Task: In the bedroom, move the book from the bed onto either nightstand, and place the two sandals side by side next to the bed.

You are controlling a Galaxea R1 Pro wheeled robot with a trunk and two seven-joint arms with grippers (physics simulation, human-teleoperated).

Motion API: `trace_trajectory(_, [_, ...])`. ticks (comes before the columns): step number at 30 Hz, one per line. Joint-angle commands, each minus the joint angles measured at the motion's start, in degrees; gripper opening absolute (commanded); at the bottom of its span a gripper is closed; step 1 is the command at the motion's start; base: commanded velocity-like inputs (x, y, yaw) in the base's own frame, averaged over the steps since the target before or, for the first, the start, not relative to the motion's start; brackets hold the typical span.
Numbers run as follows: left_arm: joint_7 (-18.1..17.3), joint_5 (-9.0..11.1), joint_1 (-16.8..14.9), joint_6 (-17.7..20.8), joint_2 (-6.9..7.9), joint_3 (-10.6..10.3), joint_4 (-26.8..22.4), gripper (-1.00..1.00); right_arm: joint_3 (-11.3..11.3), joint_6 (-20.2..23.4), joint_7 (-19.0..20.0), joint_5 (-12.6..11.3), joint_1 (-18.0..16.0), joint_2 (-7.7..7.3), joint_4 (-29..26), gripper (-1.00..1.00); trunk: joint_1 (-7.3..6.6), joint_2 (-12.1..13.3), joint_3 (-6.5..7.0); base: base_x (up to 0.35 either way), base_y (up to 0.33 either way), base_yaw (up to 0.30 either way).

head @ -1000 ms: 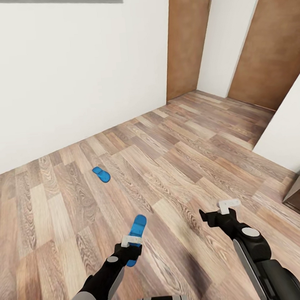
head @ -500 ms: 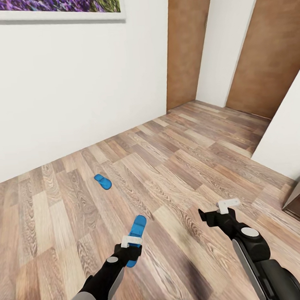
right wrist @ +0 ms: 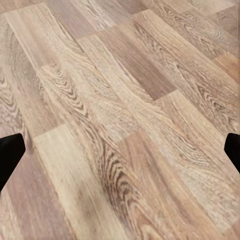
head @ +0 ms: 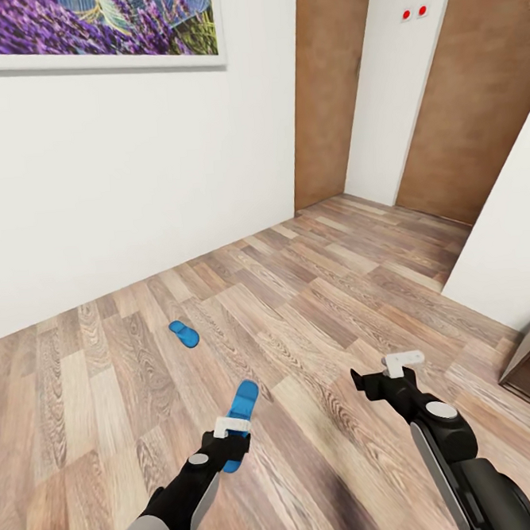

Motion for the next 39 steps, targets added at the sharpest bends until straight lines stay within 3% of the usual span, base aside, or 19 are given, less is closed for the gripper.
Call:
trace_trajectory(1, [0.66,-0.14,0.00,0.32,0.03,-0.29,-0.10,-1.00,0.03,0.30,0.10,-0.02,-0.03,-0.04,-0.07,1.00,-0.03,0.00,0.18,0.000,0.000,0.000])
trace_trajectory(20, [0.67,-0.22,0.00,0.32,0.02,-0.29,-0.09,-1.00,-0.01,0.26,0.05,0.01,-0.03,-0.11,-0.07,1.00,-0.52,0.25,4.39,0.000,0.000,0.000])
trace_trajectory(39, [0.63,-0.30,0.00,0.32,0.01,-0.32,-0.09,-1.00,-0.03,0.22,0.05,0.03,-0.03,-0.11,-0.07,1.00,-4.70,7.87,7.80,0.000,0.000,0.000])
